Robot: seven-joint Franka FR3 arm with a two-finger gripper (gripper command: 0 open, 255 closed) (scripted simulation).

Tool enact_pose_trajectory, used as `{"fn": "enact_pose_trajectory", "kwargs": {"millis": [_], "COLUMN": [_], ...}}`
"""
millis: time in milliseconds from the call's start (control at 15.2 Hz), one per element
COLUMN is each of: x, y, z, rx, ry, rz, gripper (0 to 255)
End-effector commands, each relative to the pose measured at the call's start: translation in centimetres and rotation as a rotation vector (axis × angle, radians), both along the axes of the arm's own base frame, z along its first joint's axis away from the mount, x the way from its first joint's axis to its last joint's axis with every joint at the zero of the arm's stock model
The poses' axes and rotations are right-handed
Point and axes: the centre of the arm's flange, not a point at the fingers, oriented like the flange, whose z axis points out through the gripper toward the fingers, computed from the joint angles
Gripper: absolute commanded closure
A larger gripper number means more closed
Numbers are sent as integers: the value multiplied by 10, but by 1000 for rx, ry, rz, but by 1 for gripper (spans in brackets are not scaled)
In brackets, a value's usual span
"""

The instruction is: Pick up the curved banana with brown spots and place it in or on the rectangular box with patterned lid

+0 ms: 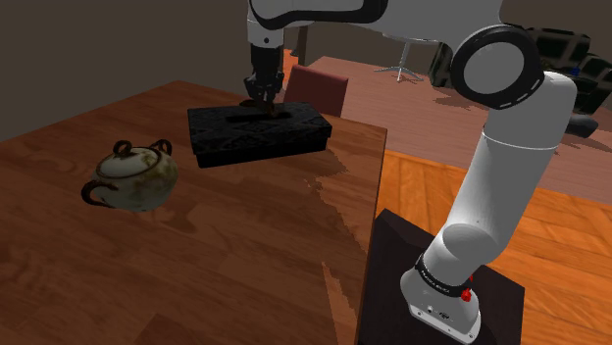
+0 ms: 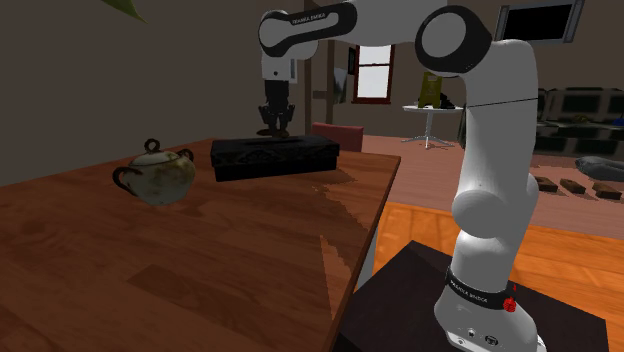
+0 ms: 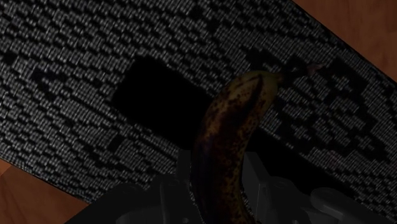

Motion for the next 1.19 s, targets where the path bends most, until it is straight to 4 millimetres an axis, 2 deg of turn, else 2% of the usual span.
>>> {"fn": "enact_pose_trajectory", "kwargs": {"millis": [0,66,396,660,1122], "x": [0,0,0,-1,-1], "y": [0,0,0,0,0], "z": [0,0,0,50,50], "rx": [0,0,0,0,0], "ry": [0,0,0,0,0], "rz": [0,0,0,0,0], "gripper": [255,0,0,0,0]}}
